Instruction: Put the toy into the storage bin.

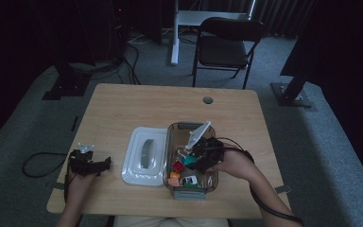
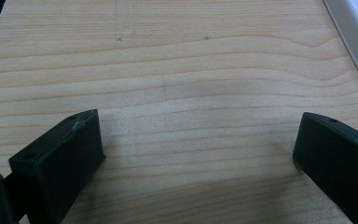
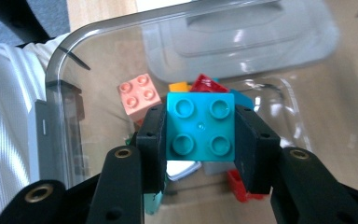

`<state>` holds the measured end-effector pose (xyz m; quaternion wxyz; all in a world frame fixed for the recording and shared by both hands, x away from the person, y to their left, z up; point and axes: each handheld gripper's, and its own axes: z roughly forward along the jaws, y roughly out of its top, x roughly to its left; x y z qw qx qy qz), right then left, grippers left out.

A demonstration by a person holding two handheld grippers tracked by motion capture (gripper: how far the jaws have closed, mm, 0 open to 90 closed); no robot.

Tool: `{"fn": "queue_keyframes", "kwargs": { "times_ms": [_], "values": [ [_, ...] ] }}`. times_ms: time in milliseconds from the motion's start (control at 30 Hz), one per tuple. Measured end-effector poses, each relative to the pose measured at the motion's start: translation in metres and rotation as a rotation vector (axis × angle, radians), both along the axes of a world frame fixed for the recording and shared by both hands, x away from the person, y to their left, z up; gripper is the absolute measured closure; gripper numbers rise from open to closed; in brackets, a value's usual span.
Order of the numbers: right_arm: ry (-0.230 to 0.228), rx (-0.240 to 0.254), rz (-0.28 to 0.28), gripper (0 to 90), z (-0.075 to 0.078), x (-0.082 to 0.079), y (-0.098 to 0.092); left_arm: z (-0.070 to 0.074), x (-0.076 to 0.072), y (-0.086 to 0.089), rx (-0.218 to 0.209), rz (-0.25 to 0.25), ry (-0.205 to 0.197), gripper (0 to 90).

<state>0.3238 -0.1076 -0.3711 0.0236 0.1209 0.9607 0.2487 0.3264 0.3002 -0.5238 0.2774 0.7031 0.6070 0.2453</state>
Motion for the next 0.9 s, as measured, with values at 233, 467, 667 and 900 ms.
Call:
{"fn": "queue_keyframes", "kwargs": {
  "times_ms": [233, 467, 667, 900],
  "values": [
    [0.038, -0.075, 0.028, 58.6, -0.024, 0.002, 0.020, 0.000, 0.000, 0.000, 0.000, 0.000, 0.000, 2.0],
    [0.061, -0.117, 0.061, 58.6, -0.039, 0.000, 0.029, 0.000, 0.000, 0.000, 0.000, 0.000, 0.000, 2.0],
    [0.065, -0.147, 0.075, 58.5, -0.044, -0.001, 0.033, 0.000, 0.000, 0.000, 0.000, 0.000, 0.000, 2.0],
    [0.070, -0.158, 0.061, 57.3, -0.047, 0.001, 0.034, 0.000, 0.000, 0.000, 0.000, 0.000, 0.000, 2.0]
  ]
}}
